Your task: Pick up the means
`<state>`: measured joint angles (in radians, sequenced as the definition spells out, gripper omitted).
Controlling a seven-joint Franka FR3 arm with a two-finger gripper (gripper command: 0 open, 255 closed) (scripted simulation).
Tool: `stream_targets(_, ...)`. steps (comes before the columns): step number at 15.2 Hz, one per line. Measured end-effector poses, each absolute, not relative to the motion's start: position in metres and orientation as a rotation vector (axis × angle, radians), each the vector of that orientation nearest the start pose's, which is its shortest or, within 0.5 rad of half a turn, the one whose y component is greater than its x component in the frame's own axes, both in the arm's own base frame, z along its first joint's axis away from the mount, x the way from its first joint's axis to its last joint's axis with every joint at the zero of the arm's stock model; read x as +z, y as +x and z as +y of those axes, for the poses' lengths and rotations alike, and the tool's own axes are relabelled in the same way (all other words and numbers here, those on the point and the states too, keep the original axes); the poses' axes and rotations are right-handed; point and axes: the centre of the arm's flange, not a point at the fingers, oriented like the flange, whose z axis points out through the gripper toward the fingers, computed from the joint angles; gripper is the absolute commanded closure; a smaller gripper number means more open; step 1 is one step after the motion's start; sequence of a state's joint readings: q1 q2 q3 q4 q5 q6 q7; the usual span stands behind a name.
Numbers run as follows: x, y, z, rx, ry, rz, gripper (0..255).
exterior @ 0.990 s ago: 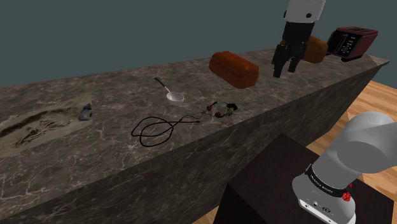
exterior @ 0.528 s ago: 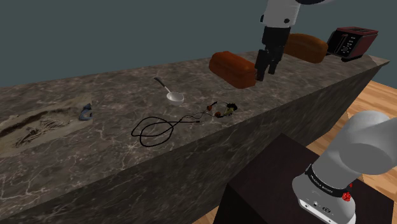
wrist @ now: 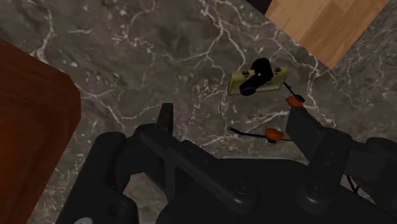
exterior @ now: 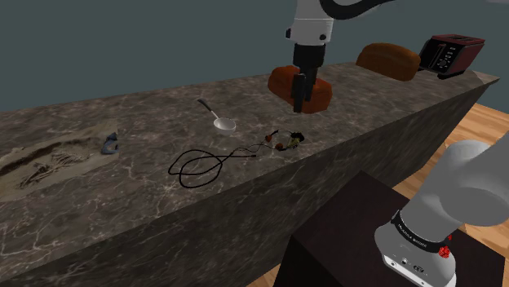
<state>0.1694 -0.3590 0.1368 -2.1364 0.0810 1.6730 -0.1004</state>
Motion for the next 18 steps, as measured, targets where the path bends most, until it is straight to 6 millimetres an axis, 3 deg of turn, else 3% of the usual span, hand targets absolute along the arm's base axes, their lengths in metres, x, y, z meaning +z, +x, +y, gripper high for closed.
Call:
stream_targets(6,0.521,0.437,0.216,0.173,-2.961,-0.931,0)
stream_targets(14,0.497,0.445,0.318,0.172,-2.773,-1.361,0)
stream_targets(18,0.482,0.442,0.337,0.171,-2.732,-1.435,0)
